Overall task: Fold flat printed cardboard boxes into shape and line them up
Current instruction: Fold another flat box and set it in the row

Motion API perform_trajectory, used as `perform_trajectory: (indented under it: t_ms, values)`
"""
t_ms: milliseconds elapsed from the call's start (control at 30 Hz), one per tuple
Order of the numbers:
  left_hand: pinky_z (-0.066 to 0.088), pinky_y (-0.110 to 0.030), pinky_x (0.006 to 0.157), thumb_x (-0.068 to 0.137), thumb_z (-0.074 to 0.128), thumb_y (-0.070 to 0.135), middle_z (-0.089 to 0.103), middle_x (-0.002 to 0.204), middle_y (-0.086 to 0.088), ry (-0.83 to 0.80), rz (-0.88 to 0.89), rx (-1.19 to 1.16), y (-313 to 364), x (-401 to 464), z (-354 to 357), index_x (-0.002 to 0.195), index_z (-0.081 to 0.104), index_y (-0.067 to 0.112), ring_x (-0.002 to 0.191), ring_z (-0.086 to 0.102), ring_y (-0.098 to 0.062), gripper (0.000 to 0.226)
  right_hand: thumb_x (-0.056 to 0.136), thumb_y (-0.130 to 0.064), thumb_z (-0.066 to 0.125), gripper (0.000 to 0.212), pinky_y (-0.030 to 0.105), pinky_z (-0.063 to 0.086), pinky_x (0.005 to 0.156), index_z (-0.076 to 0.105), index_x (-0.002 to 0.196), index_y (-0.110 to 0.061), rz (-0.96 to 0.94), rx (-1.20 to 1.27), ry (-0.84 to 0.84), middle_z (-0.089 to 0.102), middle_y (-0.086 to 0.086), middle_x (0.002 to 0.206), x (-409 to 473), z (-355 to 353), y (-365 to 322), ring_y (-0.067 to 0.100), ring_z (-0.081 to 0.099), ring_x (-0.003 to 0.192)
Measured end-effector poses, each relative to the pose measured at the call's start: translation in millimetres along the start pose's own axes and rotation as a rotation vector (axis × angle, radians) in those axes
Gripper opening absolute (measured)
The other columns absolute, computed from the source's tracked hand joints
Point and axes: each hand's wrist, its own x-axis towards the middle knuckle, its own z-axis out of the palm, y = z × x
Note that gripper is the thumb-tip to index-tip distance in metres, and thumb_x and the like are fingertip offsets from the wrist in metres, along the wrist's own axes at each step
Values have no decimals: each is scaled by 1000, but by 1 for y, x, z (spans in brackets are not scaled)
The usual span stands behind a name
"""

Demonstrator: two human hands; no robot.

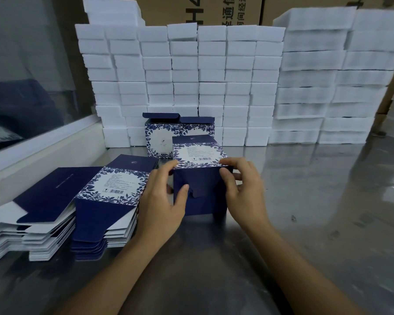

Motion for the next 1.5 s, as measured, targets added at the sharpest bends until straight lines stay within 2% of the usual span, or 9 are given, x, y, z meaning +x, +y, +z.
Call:
perform_trajectory:
  t_ms: [100,167,300,700,933,1100,1300,1400,1500]
  values:
    - [49,-46,96,82,76,24,54,135,2,-104,-199,-49,-9,-1,3,143,39,23,111,59,-29,71,94,-27,68,41,22,56,69,47,124,-44,111,90,-106,60,-19,107,-2,-2,5,-1,63,85]
    - [48,-41,97,80,77,30,55,128,6,-114,-225,-63,-14,-3,4,139,43,24,117,55,-19,68,88,-30,75,56,16,54,61,43,132,-45,155,47,-191,58,-20,106,-4,-1,9,-5,62,83]
    - [38,-26,89,79,77,32,56,123,5,-82,-212,7,-16,-2,6,136,48,20,114,52,-14,65,80,-31,82,71,35,60,72,43,139,-38,187,-79,-255,59,-11,110,-7,3,14,8,65,78]
    - [54,-39,73,72,83,40,65,93,9,100,-177,88,-8,0,-1,106,60,19,86,64,-19,47,72,-47,83,45,33,52,64,42,85,-36,113,-250,-55,63,-13,80,-8,8,4,3,61,73]
    - [54,-41,71,71,83,40,62,94,11,84,-196,67,-9,-2,2,103,54,23,82,63,-16,46,73,-57,78,46,31,53,65,48,94,-30,110,-190,-100,61,-14,93,-11,9,4,1,60,78]
    - [51,-36,71,74,82,33,63,95,5,72,-118,74,-10,-3,3,101,54,23,86,62,-19,40,77,-80,50,50,30,50,63,52,84,-30,208,67,-38,65,-11,83,-11,8,-4,3,61,70]
    - [48,-26,83,84,56,52,66,106,7,-31,-111,-230,-4,-4,-1,110,63,24,101,62,-11,38,91,-49,49,30,26,40,60,45,74,-24,283,184,67,57,-26,64,-5,4,-1,-6,49,59]
    - [44,-16,74,96,53,27,63,93,7,42,-62,-176,-3,-1,-1,98,63,22,87,61,-13,11,84,-40,43,17,46,55,79,54,83,-26,360,241,75,64,-21,76,-1,5,4,-3,57,73]
    - [50,-29,77,94,59,6,60,101,-1,88,-75,-91,-4,1,2,105,61,11,91,59,-16,12,82,-29,39,20,47,56,88,54,94,-32,360,254,43,68,-14,93,-2,9,6,8,64,90]
